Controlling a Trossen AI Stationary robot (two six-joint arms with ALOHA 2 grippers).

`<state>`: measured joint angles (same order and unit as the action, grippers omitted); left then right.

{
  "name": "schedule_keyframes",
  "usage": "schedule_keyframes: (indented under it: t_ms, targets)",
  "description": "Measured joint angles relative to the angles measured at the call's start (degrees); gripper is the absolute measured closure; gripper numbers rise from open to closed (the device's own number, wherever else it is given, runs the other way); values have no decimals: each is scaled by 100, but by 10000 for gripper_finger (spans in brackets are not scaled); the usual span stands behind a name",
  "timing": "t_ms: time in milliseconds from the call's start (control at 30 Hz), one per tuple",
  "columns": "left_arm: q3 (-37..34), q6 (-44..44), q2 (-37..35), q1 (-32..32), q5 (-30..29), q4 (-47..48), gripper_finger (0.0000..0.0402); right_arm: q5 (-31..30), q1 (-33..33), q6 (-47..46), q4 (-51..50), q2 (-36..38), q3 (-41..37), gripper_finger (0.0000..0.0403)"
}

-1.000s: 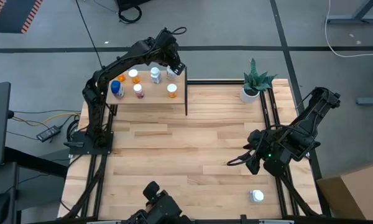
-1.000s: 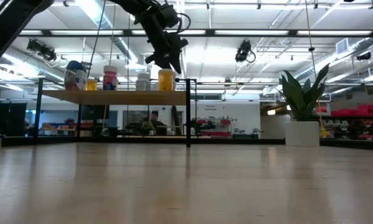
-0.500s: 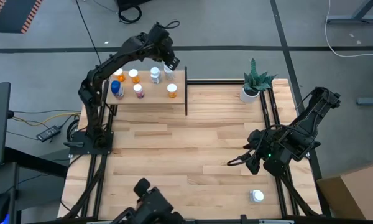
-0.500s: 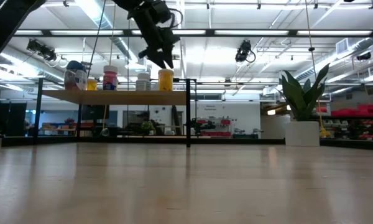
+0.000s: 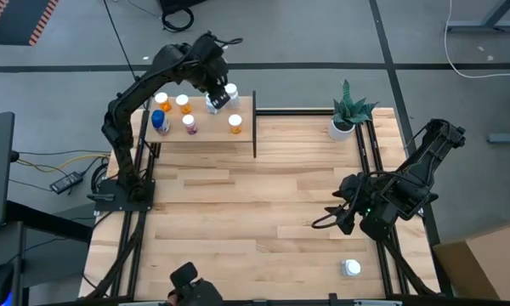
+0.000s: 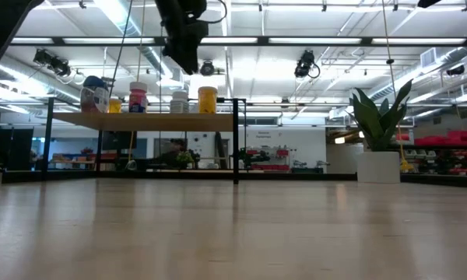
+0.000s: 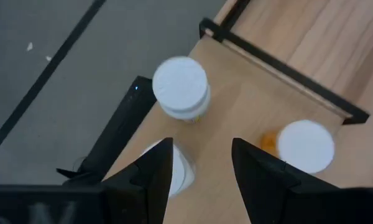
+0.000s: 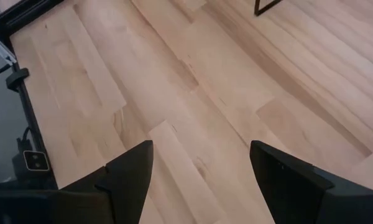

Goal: Pick and place medicine bottles onto shelf by color
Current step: Adjust the pill bottles on the shelf

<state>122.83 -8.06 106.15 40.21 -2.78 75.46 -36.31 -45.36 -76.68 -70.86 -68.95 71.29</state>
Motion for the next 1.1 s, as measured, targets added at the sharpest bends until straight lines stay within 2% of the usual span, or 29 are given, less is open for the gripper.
schedule_keyframes:
  t_ms: [133,333,767,933,1100]
  targets:
    - [-186,-60,13,0,-62,-11,230,-69,0,25,1,0,0,127]
    - [-249,-168,15,-26,-824,164,223,-73,-2,23,24,0,0,127]
    - [-241,1321,-17,248,-790,868,103,-157,-2,49,26,0,0,127]
    - [-241,1496,-17,270,-617,878,88,-160,-2,108,27,0,0,127]
    - [-241,1537,-17,199,-525,665,90,-160,-2,111,26,0,0,127]
